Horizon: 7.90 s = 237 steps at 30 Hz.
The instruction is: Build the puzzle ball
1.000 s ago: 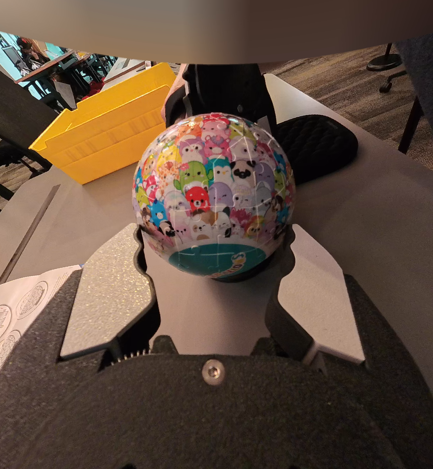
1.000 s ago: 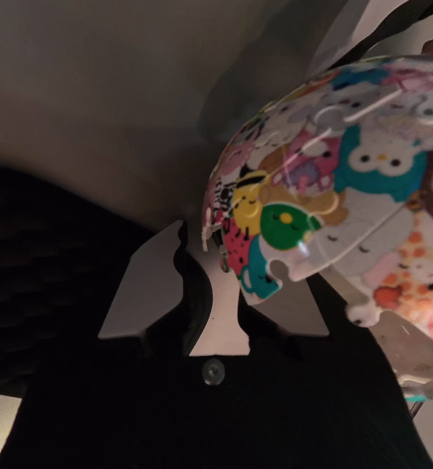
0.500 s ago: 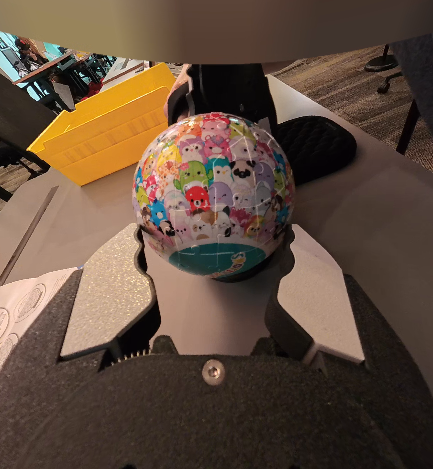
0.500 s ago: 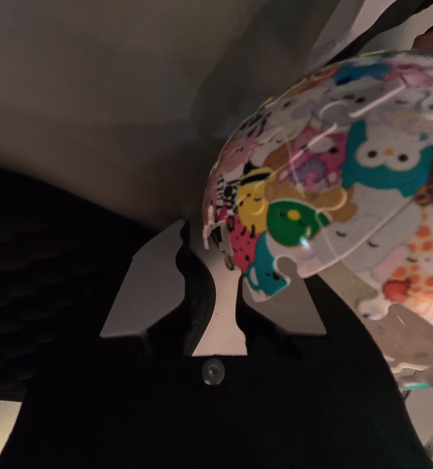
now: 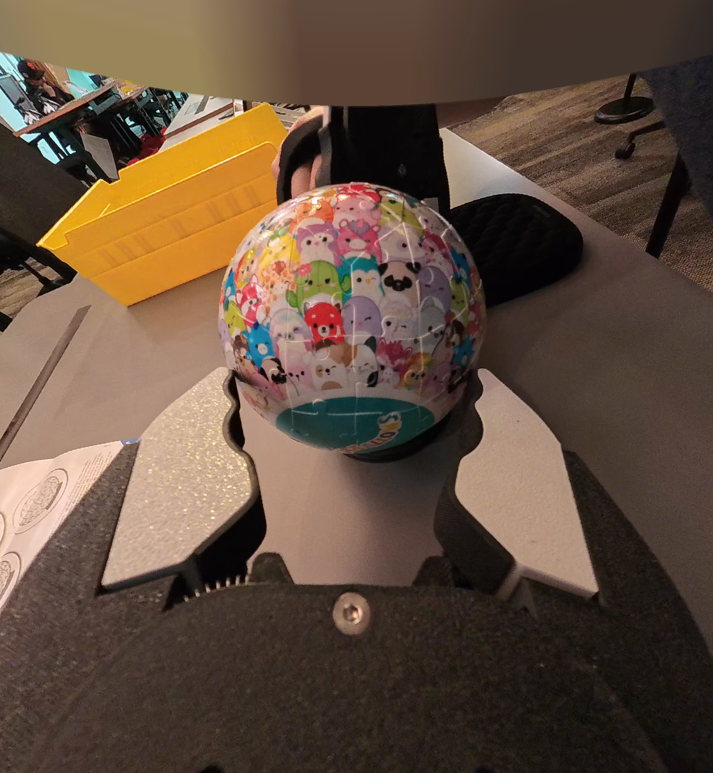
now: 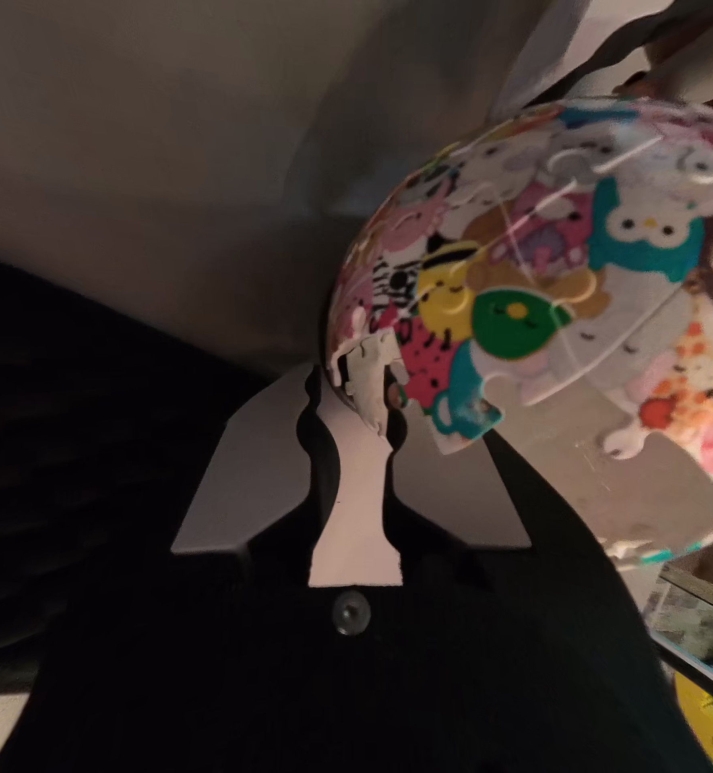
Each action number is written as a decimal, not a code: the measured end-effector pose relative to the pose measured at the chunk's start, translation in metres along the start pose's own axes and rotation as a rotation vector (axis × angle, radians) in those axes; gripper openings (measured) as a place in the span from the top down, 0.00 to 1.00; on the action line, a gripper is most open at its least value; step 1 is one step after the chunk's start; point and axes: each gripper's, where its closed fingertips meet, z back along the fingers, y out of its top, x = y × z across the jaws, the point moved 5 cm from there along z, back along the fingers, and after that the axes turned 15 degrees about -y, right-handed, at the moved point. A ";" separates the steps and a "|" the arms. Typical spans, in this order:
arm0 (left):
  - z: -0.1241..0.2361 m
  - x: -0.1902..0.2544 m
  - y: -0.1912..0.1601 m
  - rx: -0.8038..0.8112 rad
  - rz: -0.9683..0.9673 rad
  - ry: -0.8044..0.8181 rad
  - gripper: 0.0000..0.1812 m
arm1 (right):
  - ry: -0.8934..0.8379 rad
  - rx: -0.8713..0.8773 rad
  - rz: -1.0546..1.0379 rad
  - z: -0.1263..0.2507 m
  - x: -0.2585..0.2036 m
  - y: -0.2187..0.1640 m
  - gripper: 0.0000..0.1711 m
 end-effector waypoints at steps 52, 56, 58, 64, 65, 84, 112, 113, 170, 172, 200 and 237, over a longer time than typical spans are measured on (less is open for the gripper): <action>-0.013 -0.001 0.008 -0.034 0.019 0.046 0.36 | -0.042 0.043 -0.175 0.014 -0.003 -0.001 0.75; -0.012 -0.001 0.008 -0.031 0.018 0.040 0.37 | 0.006 0.024 -0.201 0.009 -0.003 -0.001 0.74; -0.012 -0.001 0.007 -0.030 0.018 0.039 0.37 | 0.021 0.018 -0.190 0.007 -0.003 0.000 0.74; -0.011 -0.001 0.007 -0.029 0.017 0.038 0.37 | 0.109 -0.028 -0.187 0.001 -0.002 0.000 0.73; -0.011 -0.001 0.007 -0.029 0.018 0.038 0.37 | 0.126 -0.034 -0.185 -0.001 -0.002 0.000 0.73; -0.010 -0.002 0.006 -0.026 0.024 0.042 0.37 | 0.051 -0.175 -0.160 -0.007 0.002 0.004 0.75; -0.011 -0.003 0.005 -0.033 0.025 0.034 0.38 | 0.073 -0.193 -0.238 -0.006 -0.003 0.001 0.80; -0.011 -0.003 0.005 -0.032 0.026 0.032 0.38 | 0.071 -0.197 -0.235 -0.006 -0.003 0.002 0.79; -0.011 -0.006 0.009 0.008 0.060 0.044 0.42 | -0.148 -0.238 -1.057 -0.005 0.012 -0.021 0.99; -0.011 -0.006 0.010 0.009 0.059 0.045 0.42 | -0.149 -0.249 -1.052 -0.006 0.012 -0.020 0.99; -0.008 -0.006 0.010 0.027 0.061 0.034 0.43 | -0.152 0.056 -0.827 0.017 0.007 -0.013 0.80; -0.030 -0.009 0.005 0.003 0.001 0.120 0.34 | 0.081 -0.055 -0.549 0.009 -0.015 -0.002 0.67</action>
